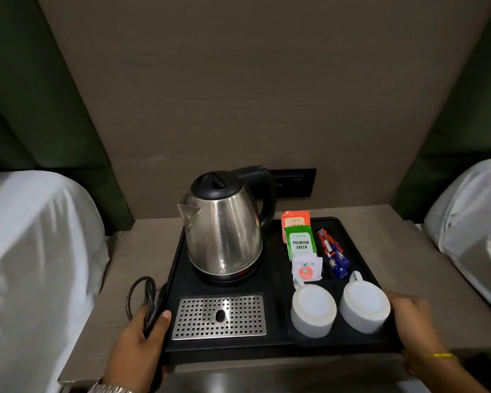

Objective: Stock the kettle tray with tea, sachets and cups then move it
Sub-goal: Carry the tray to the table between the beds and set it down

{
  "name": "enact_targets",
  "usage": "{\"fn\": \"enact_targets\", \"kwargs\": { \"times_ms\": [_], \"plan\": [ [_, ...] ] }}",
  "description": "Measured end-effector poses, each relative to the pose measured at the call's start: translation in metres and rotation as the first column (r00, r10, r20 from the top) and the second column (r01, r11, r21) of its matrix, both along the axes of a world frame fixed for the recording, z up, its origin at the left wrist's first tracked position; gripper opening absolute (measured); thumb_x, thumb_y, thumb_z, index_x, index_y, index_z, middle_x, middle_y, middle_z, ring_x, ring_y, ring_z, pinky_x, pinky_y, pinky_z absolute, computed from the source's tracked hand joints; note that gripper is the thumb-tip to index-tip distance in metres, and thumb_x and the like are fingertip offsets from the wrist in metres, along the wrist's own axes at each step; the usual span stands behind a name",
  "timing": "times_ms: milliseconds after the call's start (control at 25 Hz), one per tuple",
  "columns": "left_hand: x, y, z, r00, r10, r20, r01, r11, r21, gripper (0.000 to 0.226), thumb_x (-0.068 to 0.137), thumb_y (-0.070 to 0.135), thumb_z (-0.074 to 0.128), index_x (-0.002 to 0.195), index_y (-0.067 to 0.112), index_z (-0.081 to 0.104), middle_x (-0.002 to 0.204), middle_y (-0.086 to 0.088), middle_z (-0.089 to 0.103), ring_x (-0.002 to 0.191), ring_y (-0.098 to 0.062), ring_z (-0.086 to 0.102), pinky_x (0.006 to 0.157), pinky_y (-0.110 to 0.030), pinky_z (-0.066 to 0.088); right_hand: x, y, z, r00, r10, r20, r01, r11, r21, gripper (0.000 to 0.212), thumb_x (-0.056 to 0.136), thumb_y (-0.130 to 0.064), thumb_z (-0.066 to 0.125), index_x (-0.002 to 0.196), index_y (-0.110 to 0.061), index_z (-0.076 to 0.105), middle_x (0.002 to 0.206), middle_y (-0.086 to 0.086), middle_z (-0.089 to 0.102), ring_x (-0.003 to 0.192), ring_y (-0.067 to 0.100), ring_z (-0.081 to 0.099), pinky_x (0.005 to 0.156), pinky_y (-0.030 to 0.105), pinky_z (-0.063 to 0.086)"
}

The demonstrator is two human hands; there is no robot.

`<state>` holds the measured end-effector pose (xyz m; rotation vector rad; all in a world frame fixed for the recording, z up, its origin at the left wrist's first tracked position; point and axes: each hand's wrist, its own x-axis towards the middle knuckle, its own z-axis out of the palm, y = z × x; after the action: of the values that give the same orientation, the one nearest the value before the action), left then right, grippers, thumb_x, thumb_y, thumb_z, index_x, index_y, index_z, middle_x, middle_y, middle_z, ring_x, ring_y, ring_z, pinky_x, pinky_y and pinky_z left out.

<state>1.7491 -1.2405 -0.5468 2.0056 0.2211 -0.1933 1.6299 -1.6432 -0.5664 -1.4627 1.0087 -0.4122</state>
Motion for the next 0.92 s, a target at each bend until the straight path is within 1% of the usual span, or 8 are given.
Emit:
{"fn": "enact_targets", "kwargs": {
  "times_ms": [80, 200, 400, 520, 600, 720, 840, 920],
  "plan": [
    [0.0, -0.001, -0.001, 0.999, 0.006, 0.045, -0.006, 1.0, 0.007, 0.01, 0.096, 0.028, 0.07, 0.105, 0.033, 0.071, 0.082, -0.005, 0.08, 0.073, -0.037, 0.075, 0.073, -0.051, 0.061, -0.002, 0.006, 0.004, 0.998, -0.039, 0.048, 0.04, 0.999, -0.015, 0.024, 0.095, -0.013, 0.058, 0.079, -0.016, 0.075, 0.087, 0.006, 0.075, 0.081, 0.024, 0.066, 0.07, 0.039, 0.051],
    [-0.001, -0.005, -0.001, 0.994, -0.007, 0.111, 0.005, 1.0, 0.019, 0.014, 0.095, 0.02, 0.07, 0.103, 0.032, 0.067, 0.089, 0.001, 0.075, 0.093, -0.031, 0.071, 0.087, -0.042, 0.051, 0.001, 0.013, 0.011, 0.99, -0.058, 0.127, 0.062, 0.998, -0.031, 0.027, 0.096, -0.006, 0.053, 0.081, -0.016, 0.073, 0.089, 0.002, 0.072, 0.081, 0.014, 0.062, 0.066, 0.031, 0.045],
    [0.001, -0.007, -0.003, 0.988, -0.034, 0.149, 0.024, 0.997, 0.071, 0.021, 0.095, 0.016, 0.07, 0.093, 0.036, 0.064, 0.084, 0.009, 0.068, 0.09, -0.025, 0.062, 0.083, -0.036, 0.042, 0.008, 0.015, 0.009, 0.978, -0.125, 0.164, 0.122, 0.992, 0.028, 0.031, 0.099, -0.019, 0.056, 0.119, -0.001, 0.07, 0.11, 0.007, 0.069, 0.09, 0.02, 0.063, 0.088, 0.039, 0.042],
    [0.004, -0.007, -0.011, 0.981, -0.033, 0.192, 0.015, 0.995, 0.095, 0.011, 0.096, 0.014, 0.069, 0.102, 0.023, 0.07, 0.085, 0.002, 0.068, 0.089, -0.026, 0.062, 0.083, -0.037, 0.042, 0.01, 0.02, 0.001, 0.974, -0.157, 0.164, 0.155, 0.988, 0.025, 0.032, 0.096, -0.039, 0.058, 0.102, -0.012, 0.075, 0.11, 0.013, 0.072, 0.094, 0.027, 0.065, 0.092, 0.046, 0.046],
    [0.006, -0.008, -0.018, 0.979, -0.021, 0.203, -0.005, 0.992, 0.125, 0.015, 0.096, 0.013, 0.068, 0.111, 0.013, 0.072, 0.089, -0.005, 0.068, 0.089, -0.028, 0.063, 0.083, -0.038, 0.043, 0.013, 0.024, -0.004, 0.972, -0.204, 0.121, 0.209, 0.977, -0.036, 0.047, 0.088, -0.057, 0.059, 0.098, -0.013, 0.074, 0.104, 0.013, 0.072, 0.096, 0.033, 0.065, 0.09, 0.049, 0.049],
    [0.007, -0.012, -0.023, 0.974, -0.014, 0.228, -0.023, 0.987, 0.159, 0.02, 0.096, 0.012, 0.068, 0.115, 0.008, 0.071, 0.092, -0.009, 0.07, 0.093, -0.034, 0.067, 0.084, -0.038, 0.045, 0.017, 0.031, -0.004, 0.957, -0.247, 0.154, 0.266, 0.957, -0.116, 0.051, 0.086, -0.061, 0.056, 0.089, -0.014, 0.073, 0.102, 0.016, 0.07, 0.091, 0.034, 0.065, 0.087, 0.052, 0.049],
    [0.007, -0.013, -0.026, 0.98, -0.048, 0.193, 0.004, 0.976, 0.218, 0.027, 0.096, 0.012, 0.067, 0.123, 0.007, 0.068, 0.107, -0.022, 0.076, 0.104, -0.042, 0.07, 0.092, -0.046, 0.052, 0.016, 0.034, -0.011, 0.988, -0.129, 0.089, 0.151, 0.94, -0.305, 0.051, 0.099, -0.05, 0.052, 0.117, -0.007, 0.073, 0.115, 0.023, 0.068, 0.105, 0.038, 0.062, 0.098, 0.055, 0.048],
    [0.013, -0.015, -0.019, 0.985, -0.104, 0.135, 0.056, 0.947, 0.316, 0.039, 0.097, 0.024, 0.067, 0.134, 0.013, 0.063, 0.12, -0.022, 0.072, 0.114, -0.042, 0.066, 0.098, -0.05, 0.052, 0.015, 0.031, -0.005, 0.996, -0.09, 0.017, 0.09, 0.929, -0.359, 0.052, 0.103, -0.044, 0.048, 0.131, -0.005, 0.067, 0.124, 0.025, 0.067, 0.115, 0.04, 0.06, 0.103, 0.054, 0.045]
  ]
}}
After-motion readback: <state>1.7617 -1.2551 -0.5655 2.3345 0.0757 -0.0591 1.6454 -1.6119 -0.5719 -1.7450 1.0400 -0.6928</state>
